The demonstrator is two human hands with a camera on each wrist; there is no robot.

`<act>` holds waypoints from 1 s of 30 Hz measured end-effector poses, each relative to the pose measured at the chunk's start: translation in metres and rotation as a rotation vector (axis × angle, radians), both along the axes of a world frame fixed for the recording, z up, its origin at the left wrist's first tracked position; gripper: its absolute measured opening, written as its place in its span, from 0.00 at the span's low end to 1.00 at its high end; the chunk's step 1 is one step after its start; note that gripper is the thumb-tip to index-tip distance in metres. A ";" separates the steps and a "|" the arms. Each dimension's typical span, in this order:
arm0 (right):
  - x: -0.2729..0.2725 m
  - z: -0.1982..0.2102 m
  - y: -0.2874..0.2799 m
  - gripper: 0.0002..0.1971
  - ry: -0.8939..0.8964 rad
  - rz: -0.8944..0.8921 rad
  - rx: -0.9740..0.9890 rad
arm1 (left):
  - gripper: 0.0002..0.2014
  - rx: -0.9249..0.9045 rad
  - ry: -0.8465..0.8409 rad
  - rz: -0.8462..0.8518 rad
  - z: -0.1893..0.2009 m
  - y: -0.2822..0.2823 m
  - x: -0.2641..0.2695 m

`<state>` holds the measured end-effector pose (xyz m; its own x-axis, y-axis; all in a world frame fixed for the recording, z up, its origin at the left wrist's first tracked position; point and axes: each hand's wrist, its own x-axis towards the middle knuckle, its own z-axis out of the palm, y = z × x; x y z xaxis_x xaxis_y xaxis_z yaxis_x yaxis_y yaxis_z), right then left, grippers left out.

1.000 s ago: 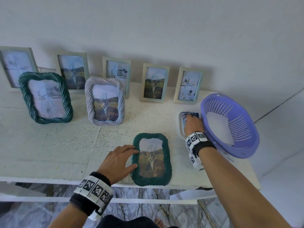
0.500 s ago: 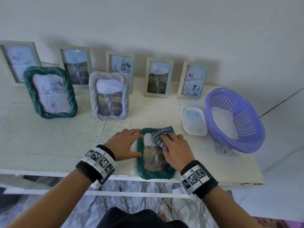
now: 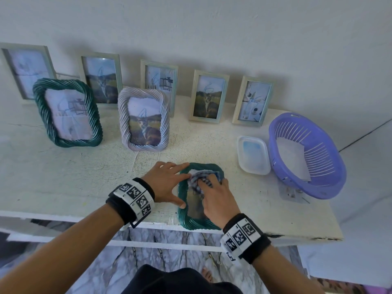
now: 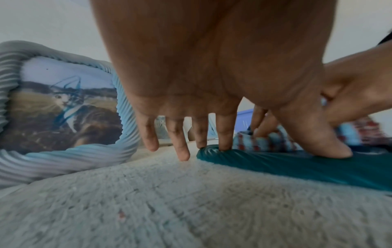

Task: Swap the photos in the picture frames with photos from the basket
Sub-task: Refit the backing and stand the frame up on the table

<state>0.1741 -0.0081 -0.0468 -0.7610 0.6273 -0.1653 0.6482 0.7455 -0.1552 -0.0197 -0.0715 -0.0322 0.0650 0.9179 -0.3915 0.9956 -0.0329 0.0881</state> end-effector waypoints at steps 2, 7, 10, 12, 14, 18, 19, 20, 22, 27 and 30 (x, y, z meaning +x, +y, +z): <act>0.007 0.000 -0.011 0.22 0.032 0.060 -0.043 | 0.49 -0.003 0.007 0.004 0.001 0.000 0.001; 0.012 0.015 0.017 0.23 -0.092 0.024 -0.014 | 0.49 -0.010 0.007 0.002 0.003 0.003 0.002; -0.004 0.021 0.024 0.25 -0.088 -0.024 0.031 | 0.50 -0.008 0.001 0.003 0.003 0.004 0.002; -0.006 0.017 0.017 0.25 -0.059 0.000 -0.005 | 0.50 -0.006 -0.006 0.013 0.002 0.003 0.002; 0.004 0.008 0.007 0.25 -0.053 0.114 -0.040 | 0.51 -0.002 -0.014 0.020 0.000 0.002 0.002; 0.031 -0.010 0.018 0.25 -0.192 0.245 -0.012 | 0.50 -0.005 -0.022 0.016 0.000 0.002 0.001; 0.031 -0.008 0.025 0.25 -0.202 0.233 0.006 | 0.50 -0.009 -0.026 0.015 0.000 0.002 0.001; 0.027 -0.006 0.031 0.25 -0.185 0.205 0.022 | 0.50 -0.011 -0.027 0.011 0.000 0.003 0.000; 0.013 0.001 0.036 0.25 -0.101 0.119 0.042 | 0.50 -0.011 -0.027 0.008 0.000 0.003 0.000; 0.006 -0.005 0.011 0.26 -0.105 0.196 -0.013 | 0.50 -0.006 -0.033 0.022 0.001 0.003 0.001; 0.027 -0.005 0.006 0.28 -0.192 0.304 -0.050 | 0.50 -0.007 -0.032 0.020 0.000 0.003 0.000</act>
<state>0.2007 -0.0023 -0.0521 -0.8639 0.3645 -0.3476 0.4187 0.9033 -0.0933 -0.0195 -0.0685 -0.0319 0.0595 0.9164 -0.3959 0.9926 -0.0124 0.1206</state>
